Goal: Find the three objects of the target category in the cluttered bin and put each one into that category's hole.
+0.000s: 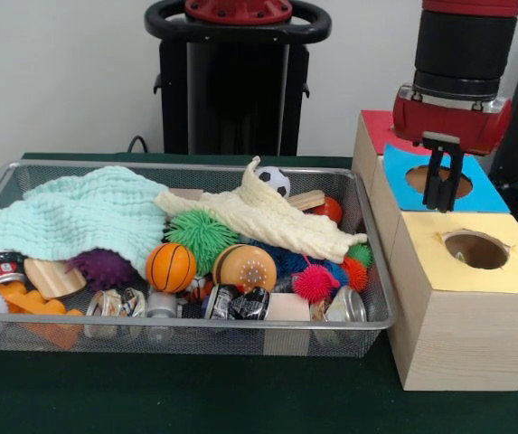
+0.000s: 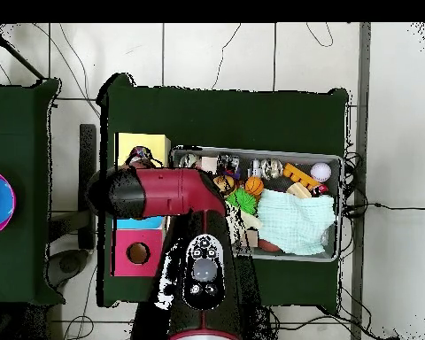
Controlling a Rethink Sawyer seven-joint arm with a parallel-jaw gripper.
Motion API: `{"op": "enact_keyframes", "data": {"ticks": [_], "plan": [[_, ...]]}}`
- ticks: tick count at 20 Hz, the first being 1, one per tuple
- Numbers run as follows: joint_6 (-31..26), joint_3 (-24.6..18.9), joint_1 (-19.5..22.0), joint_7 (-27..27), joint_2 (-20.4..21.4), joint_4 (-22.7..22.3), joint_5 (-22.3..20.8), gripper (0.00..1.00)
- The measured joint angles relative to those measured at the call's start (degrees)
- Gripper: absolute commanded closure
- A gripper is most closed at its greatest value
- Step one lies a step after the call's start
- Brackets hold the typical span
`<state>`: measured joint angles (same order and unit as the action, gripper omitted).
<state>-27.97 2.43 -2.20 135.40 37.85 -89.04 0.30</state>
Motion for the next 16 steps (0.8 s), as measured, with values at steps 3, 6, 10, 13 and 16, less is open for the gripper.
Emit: {"op": "enact_keyframes", "data": {"ticks": [3, 6, 10, 13, 16], "plan": [[0.0, -0.55, 1.21, 0.0, 1.31, -2.12, -0.13, 1.0], [0.2, -1.9, 3.21, 0.0, 2.42, -3.95, -1.13, 1.0], [0.7, -3.82, 6.39, 0.0, 3.43, -6.24, -2.64, 1.0], [1.48, -6.13, 10.4, 0.0, 4.3, -8.53, -4.93, 1.0], [2.88, -8.73, 15.35, 0.0, 5.23, -11.34, -8.34, 1.0]]}}
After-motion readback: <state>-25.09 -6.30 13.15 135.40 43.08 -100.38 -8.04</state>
